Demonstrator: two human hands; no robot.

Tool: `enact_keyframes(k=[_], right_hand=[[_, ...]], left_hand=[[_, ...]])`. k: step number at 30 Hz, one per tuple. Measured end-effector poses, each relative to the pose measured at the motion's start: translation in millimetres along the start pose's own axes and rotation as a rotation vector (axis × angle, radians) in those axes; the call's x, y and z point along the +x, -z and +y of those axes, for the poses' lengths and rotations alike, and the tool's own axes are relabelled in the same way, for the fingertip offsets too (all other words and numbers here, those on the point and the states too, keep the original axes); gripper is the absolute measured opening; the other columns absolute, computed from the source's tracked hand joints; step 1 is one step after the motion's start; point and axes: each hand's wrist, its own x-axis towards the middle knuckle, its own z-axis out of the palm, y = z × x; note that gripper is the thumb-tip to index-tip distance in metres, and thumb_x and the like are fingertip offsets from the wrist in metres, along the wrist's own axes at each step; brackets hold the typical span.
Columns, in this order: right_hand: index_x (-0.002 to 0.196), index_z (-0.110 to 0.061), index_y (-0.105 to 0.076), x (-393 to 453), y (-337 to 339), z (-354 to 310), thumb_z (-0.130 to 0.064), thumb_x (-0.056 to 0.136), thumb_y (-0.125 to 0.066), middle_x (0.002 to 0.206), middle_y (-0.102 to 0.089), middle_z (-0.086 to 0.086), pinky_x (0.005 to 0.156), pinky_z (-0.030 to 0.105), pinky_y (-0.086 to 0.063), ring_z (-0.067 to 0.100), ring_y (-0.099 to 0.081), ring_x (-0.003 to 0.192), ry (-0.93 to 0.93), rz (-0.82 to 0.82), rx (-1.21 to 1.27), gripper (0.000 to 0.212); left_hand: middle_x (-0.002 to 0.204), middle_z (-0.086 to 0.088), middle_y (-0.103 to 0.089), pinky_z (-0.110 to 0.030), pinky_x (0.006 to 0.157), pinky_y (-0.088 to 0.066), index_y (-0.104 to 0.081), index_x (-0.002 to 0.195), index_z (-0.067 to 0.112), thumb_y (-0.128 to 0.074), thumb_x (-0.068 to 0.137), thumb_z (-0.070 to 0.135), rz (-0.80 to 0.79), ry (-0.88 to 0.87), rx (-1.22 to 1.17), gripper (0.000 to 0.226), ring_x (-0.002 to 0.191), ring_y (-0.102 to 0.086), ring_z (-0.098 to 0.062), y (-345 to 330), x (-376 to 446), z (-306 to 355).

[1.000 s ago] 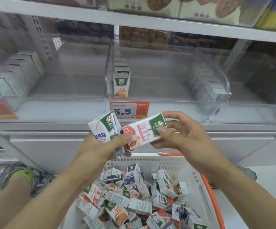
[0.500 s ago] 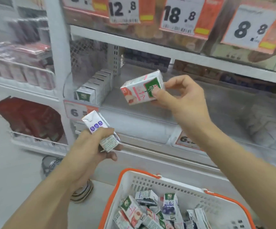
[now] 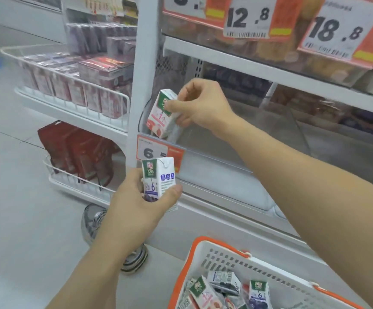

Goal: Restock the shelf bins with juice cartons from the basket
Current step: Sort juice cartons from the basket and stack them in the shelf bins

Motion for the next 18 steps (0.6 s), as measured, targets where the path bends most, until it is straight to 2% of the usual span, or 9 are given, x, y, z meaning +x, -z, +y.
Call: enact_keyframes(k=[3, 7, 9, 11, 13, 15, 18], right_hand=[[0.083, -0.006, -0.059, -6, 7, -4, -0.013, 0.071, -0.087, 0.081, -0.074, 0.02, 0.058, 0.039, -0.062, 0.031, -0.073, 0.064, 0.044, -0.064, -0.076, 0.031], [0.085, 0.001, -0.063, -10, 0, 4, -0.012, 0.07, -0.089, 0.078, -0.073, 0.015, 0.057, 0.036, -0.061, 0.026, -0.074, 0.062, 0.058, -0.109, -0.136, 0.033], [0.084, -0.002, -0.069, -11, -9, 13, -0.016, 0.072, -0.089, 0.082, -0.074, 0.013, 0.06, 0.033, -0.061, 0.021, -0.074, 0.063, 0.051, -0.159, -0.218, 0.027], [0.085, -0.009, -0.075, -11, -17, 23, -0.025, 0.083, -0.08, 0.082, -0.076, 0.006, 0.072, 0.034, -0.062, 0.014, -0.073, 0.068, 0.038, -0.208, -0.307, 0.017], [0.09, -0.012, -0.078, -15, -18, 28, -0.029, 0.093, -0.068, 0.083, -0.077, 0.0, 0.085, 0.037, -0.06, 0.009, -0.073, 0.077, -0.01, -0.231, -0.336, 0.021], [0.092, -0.014, -0.078, -24, -9, 28, -0.03, 0.097, -0.061, 0.084, -0.076, -0.001, 0.087, 0.038, -0.058, 0.011, -0.073, 0.081, -0.005, -0.189, -0.373, 0.023], [0.09, -0.018, -0.075, -57, 23, 23, -0.029, 0.097, -0.058, 0.082, -0.073, -0.003, 0.082, 0.037, -0.057, 0.012, -0.071, 0.076, 0.1, 0.001, -0.389, 0.022]], left_hand=[[0.091, 0.017, -0.073, -0.033, 0.074, -0.058, -0.055, 0.103, 0.039, -0.076, 0.071, 0.054, -0.011, 0.016, 0.029, 0.041, 0.076, -0.071, -0.003, 1, -2, -1], [0.088, 0.019, -0.072, -0.033, 0.075, -0.058, -0.054, 0.1, 0.042, -0.078, 0.072, 0.051, -0.003, 0.0, 0.035, 0.038, 0.074, -0.069, -0.001, -1, 1, 0], [0.085, 0.021, -0.072, -0.034, 0.073, -0.058, -0.053, 0.097, 0.045, -0.079, 0.072, 0.05, 0.005, -0.017, 0.054, 0.037, 0.072, -0.069, -0.002, -3, 2, -1], [0.085, 0.018, -0.072, -0.036, 0.073, -0.059, -0.053, 0.097, 0.044, -0.08, 0.071, 0.05, 0.015, -0.026, 0.072, 0.038, 0.072, -0.07, -0.004, -6, 3, -3], [0.085, 0.017, -0.072, -0.037, 0.073, -0.059, -0.053, 0.097, 0.043, -0.08, 0.071, 0.051, 0.03, -0.031, 0.088, 0.038, 0.071, -0.069, -0.003, -8, 2, -4], [0.084, 0.018, -0.071, -0.036, 0.072, -0.059, -0.054, 0.096, 0.043, -0.08, 0.071, 0.05, 0.041, -0.047, 0.104, 0.037, 0.07, -0.068, -0.001, -12, 1, -3], [0.083, 0.021, -0.071, -0.034, 0.069, -0.059, -0.054, 0.098, 0.043, -0.081, 0.071, 0.048, 0.03, -0.09, 0.088, 0.039, 0.07, -0.068, -0.003, -23, -4, 3]])
